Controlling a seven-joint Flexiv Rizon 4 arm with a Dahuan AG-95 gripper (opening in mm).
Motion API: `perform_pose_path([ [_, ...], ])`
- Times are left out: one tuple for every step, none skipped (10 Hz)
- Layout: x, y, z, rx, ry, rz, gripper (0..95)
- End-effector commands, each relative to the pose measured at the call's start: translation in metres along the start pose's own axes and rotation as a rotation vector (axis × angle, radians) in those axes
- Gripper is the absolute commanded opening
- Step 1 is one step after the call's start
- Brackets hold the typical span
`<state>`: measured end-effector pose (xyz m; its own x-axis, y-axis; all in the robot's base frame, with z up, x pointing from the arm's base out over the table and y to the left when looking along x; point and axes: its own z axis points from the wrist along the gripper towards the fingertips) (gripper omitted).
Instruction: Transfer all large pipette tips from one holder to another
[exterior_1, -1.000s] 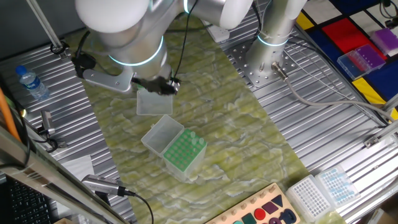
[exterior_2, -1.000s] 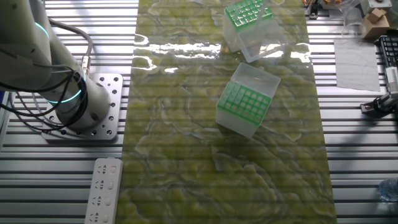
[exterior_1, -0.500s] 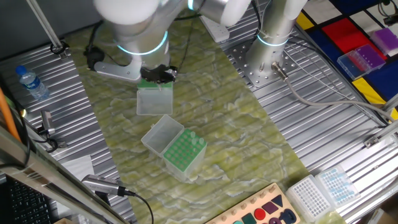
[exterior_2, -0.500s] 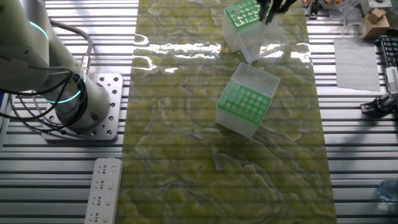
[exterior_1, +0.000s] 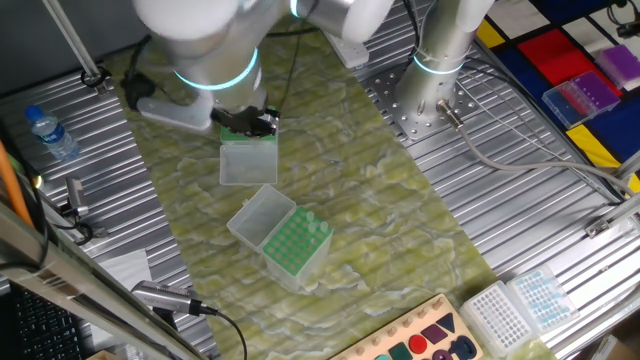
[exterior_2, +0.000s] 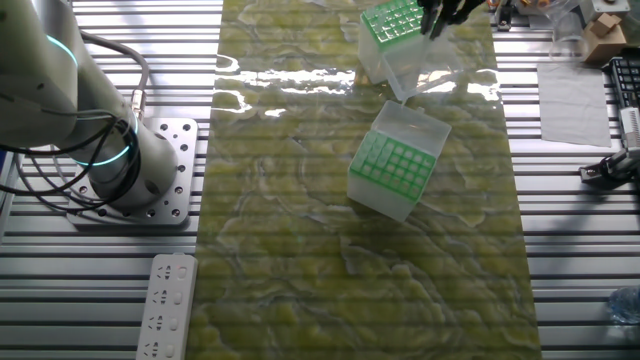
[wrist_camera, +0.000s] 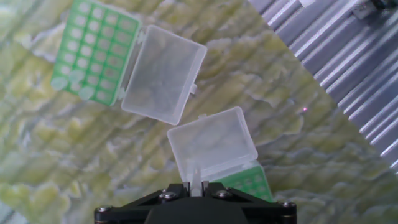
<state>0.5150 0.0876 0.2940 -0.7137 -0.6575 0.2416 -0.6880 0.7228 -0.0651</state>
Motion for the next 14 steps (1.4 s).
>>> perform_pose_path([
  [-0.001, 0.0, 0.0, 0.007, 0.007, 0.161, 0.0],
  [-0.001, 0.0, 0.0, 0.017, 0.017, 0.183, 0.0],
  [-0.001, 0.0, 0.0, 0.022, 0.022, 0.186, 0.0],
  [-0.001, 0.0, 0.0, 0.024, 0.024, 0.166, 0.0],
  [-0.001, 0.0, 0.0, 0.022, 0.023, 0.139, 0.0],
  [-0.001, 0.0, 0.0, 0.021, 0.023, 0.123, 0.0],
  [0.005, -0.004, 0.001, 0.021, 0.024, 0.111, 0.0],
  [0.017, -0.012, 0.004, 0.018, 0.02, 0.098, 0.0],
  [0.019, -0.014, 0.005, 0.018, 0.019, 0.096, 0.0],
  [0.029, -0.02, 0.007, 0.017, 0.015, 0.085, 0.0],
  [0.03, -0.021, 0.009, 0.02, 0.018, 0.08, 0.0],
  [0.034, -0.026, 0.015, 0.018, 0.016, 0.07, 0.0],
  [0.039, -0.029, 0.019, 0.014, 0.012, 0.063, 0.0],
  [0.045, -0.029, 0.022, 0.014, 0.012, 0.058, 0.0],
])
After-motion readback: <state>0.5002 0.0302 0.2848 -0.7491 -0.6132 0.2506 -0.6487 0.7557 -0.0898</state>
